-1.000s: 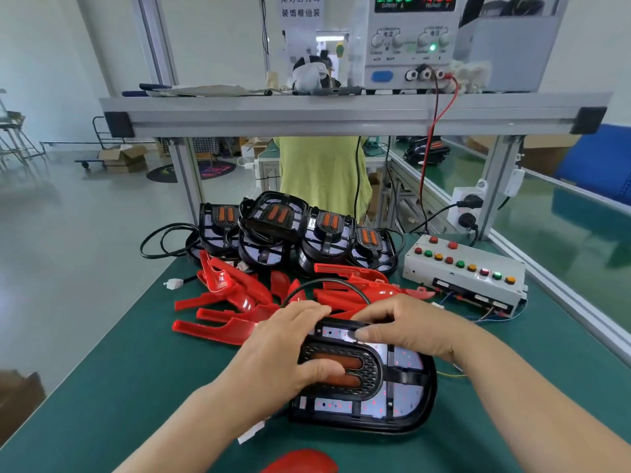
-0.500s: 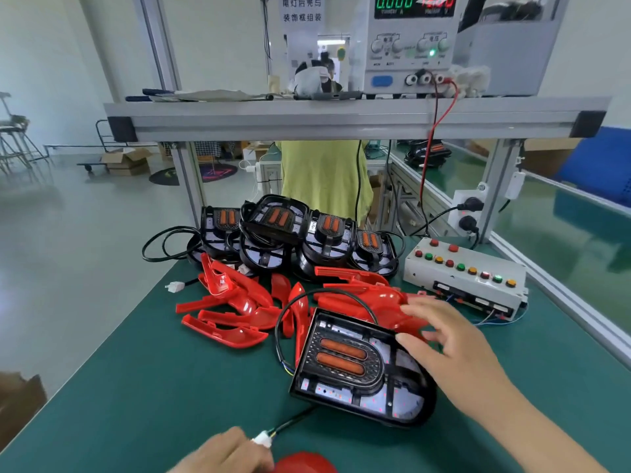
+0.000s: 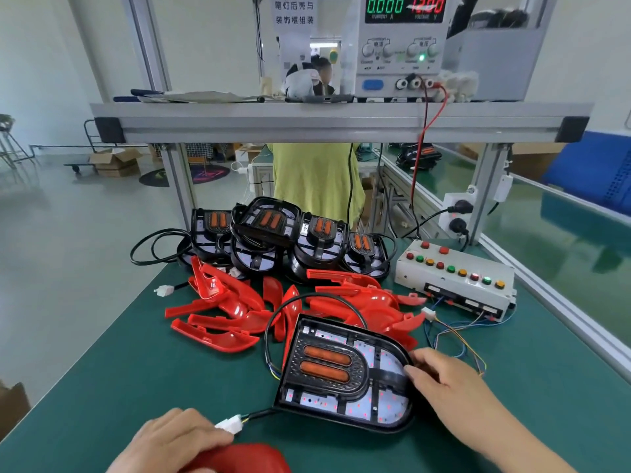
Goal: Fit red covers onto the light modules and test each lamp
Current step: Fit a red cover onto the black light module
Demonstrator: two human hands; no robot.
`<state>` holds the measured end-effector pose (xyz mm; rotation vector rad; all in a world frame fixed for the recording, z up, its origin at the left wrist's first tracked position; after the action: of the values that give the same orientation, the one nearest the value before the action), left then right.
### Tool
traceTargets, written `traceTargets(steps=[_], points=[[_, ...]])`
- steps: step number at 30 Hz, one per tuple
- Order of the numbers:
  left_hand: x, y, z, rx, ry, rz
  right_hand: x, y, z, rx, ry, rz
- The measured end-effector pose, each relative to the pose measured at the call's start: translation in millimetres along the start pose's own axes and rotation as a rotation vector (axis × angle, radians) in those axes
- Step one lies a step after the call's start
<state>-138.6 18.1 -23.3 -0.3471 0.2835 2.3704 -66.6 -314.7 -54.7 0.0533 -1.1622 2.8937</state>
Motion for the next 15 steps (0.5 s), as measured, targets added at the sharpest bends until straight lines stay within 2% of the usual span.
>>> traceTargets(steps=[2, 6, 8, 10, 12, 15], points=[[-1, -15, 25, 0.181, 0.216, 0.038, -3, -2, -2, -0.018, -0.013, 0.011], [1, -46, 44, 0.440, 0.459, 0.352, -9, -7, -7, -0.089, -0.030, 0.025], [-11, -57, 36, 0.485, 0.452, 0.469, -13, -10, -13, -0.178, -0.050, 0.008], [-36, -56, 31, 0.506, 0.412, 0.479, -18, -13, -21, -0.331, -0.063, -0.039], [-64, -46, 31, 0.512, 0.394, 0.432, -22, -16, -29, -0.519, -0.062, -0.100], [-102, -21, 26, 0.407, 0.334, 0.242, -26, -25, -46, -0.833, -0.104, -0.165]])
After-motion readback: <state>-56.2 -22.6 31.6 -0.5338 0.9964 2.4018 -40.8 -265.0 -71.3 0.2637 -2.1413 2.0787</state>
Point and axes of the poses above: each hand's wrist, its own x-axis away from the middle knuckle, its own z-axis out of the back of the hand, y = z × x, the point moved 6 cm from there along -x, towards the middle knuckle, and after that the axes turned 1 degree about -y, right-handed, at the moved point
